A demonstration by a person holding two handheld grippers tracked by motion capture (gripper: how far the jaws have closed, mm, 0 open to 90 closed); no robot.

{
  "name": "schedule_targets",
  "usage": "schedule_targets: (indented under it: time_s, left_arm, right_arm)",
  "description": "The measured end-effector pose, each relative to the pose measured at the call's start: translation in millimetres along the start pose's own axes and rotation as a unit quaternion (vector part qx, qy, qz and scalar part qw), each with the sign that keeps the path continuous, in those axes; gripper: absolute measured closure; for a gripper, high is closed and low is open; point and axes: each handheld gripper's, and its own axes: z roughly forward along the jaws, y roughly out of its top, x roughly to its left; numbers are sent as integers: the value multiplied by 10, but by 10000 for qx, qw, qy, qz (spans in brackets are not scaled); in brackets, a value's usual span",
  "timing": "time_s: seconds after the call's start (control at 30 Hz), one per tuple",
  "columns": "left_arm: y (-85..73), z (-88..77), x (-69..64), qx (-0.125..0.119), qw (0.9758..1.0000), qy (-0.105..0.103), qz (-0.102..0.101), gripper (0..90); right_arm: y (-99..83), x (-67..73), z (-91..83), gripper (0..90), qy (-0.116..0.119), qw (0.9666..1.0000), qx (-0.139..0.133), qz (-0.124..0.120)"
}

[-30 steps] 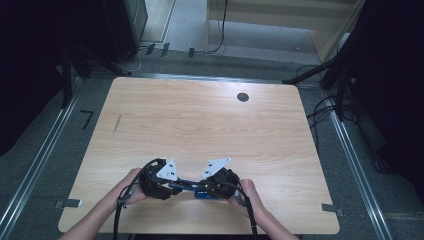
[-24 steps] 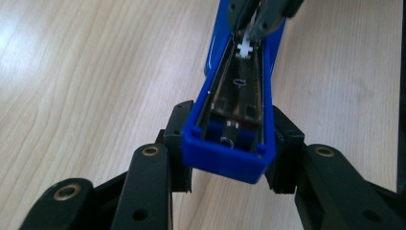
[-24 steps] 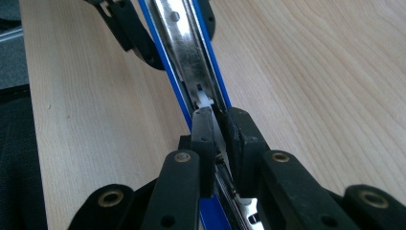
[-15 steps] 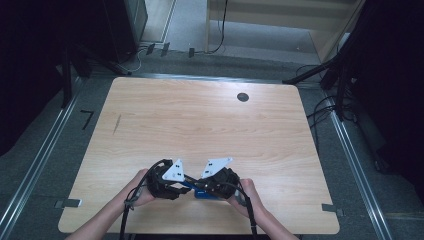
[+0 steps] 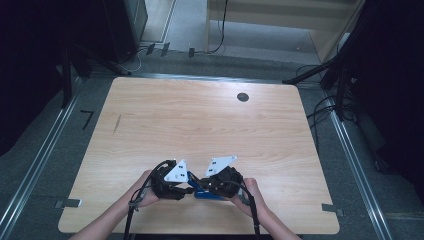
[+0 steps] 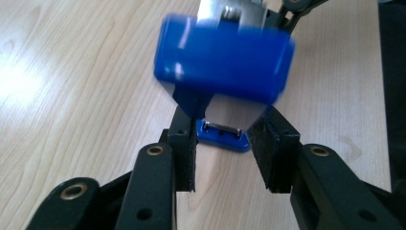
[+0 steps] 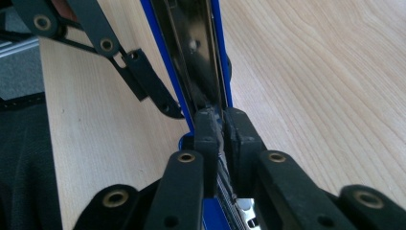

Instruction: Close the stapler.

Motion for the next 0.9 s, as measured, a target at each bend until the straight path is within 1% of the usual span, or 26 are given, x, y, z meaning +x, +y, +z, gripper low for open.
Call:
schedule_targets:
  time_s: [0.23, 0.37, 0.47, 0.57, 0.63, 0.9]
  left_arm:
    - [16, 10, -10, -33, 10000, -4, 12, 647]
    - [29, 25, -12, -118, 9999, -7, 14, 646]
    - [53, 46, -21, -155, 9999, -13, 46, 648]
    - [75, 68, -32, -188, 9998, 26, 71, 650]
    - [87, 78, -37, -180, 9998, 48, 91, 649]
    - [85, 100, -42, -142, 9999, 42, 77, 645]
  right_arm:
    - [-9, -11, -21, 864, 8, 10000, 18, 5]
    - [-17, -26, -37, 865, 9, 10000, 16, -2]
    - [-30, -44, -62, 866, -17, 10000, 35, 19]
    - [-51, -61, -84, 865, -30, 10000, 26, 78]
    - [-60, -68, -94, 865, -58, 9999, 19, 82]
    - [-68, -76, -101, 864, -24, 9999, 13, 105]
